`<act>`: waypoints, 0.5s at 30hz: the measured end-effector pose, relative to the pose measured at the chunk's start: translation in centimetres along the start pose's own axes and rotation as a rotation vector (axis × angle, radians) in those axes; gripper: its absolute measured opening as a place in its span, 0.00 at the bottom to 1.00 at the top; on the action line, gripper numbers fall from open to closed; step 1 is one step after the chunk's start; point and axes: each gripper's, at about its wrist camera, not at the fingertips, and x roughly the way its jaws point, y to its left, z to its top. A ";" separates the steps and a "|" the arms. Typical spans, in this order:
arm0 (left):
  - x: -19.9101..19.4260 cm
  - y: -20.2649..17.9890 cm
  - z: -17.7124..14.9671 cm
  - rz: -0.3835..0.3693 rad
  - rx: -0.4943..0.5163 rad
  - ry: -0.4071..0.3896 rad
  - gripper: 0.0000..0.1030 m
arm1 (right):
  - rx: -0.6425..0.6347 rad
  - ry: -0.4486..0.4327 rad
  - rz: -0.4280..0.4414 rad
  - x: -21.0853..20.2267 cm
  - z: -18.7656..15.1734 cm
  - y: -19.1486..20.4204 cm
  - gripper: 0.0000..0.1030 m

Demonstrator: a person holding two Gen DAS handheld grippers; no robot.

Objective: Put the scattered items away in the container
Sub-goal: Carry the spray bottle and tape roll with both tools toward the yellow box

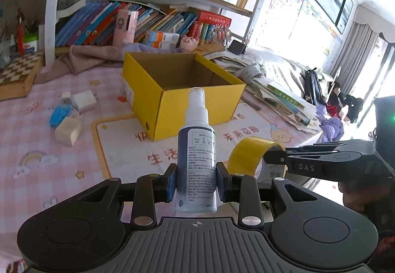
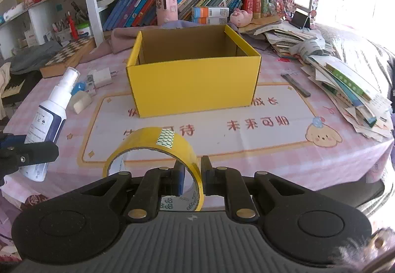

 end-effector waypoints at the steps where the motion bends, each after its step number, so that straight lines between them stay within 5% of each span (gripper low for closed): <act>1: 0.3 0.1 0.2 0.007 -0.007 0.000 0.30 | -0.003 0.000 0.003 0.3 0.4 -0.1 0.12; 15: 4.9 -1.5 5.0 0.064 0.036 -0.024 0.30 | -0.054 -0.057 0.079 4.3 6.0 -3.4 0.12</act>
